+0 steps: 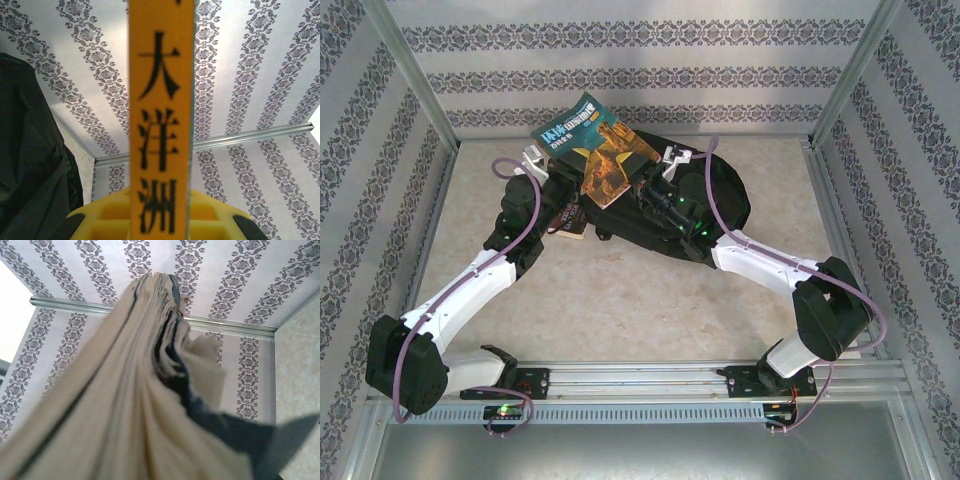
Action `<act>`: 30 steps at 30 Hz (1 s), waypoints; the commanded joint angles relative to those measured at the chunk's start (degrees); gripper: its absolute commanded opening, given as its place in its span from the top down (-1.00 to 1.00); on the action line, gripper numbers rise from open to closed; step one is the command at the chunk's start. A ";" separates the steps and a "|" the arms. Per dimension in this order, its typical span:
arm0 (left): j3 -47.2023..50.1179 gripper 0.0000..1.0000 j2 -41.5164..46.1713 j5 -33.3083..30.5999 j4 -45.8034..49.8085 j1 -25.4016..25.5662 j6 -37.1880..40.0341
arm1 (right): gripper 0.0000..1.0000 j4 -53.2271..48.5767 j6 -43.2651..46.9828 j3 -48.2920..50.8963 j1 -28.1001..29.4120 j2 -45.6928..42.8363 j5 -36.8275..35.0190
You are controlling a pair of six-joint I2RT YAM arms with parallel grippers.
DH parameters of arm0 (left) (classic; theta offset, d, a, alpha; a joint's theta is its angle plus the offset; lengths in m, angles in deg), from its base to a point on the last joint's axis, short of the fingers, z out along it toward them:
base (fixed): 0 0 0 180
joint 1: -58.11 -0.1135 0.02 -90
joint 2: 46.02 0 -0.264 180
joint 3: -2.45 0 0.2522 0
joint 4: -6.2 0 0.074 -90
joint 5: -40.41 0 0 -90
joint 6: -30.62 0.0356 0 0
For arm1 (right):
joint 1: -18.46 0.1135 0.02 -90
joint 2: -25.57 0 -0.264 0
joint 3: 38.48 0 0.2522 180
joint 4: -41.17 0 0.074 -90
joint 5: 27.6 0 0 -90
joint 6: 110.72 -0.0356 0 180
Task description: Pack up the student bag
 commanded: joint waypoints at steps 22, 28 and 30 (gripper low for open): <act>-50.58 0.02 -37.11 8.27 58.78 10.99 49.34 | 1.00 -82.51 39.54 0.85 -27.97 -36.80 -5.81; -63.48 -0.06 -50.22 4.10 63.70 15.97 56.23 | 1.00 -89.98 43.95 -0.18 -29.87 -40.32 -9.89; -65.60 -0.05 -53.40 3.77 63.61 16.24 56.07 | 1.00 -91.43 44.13 -0.13 -30.02 -41.16 -10.00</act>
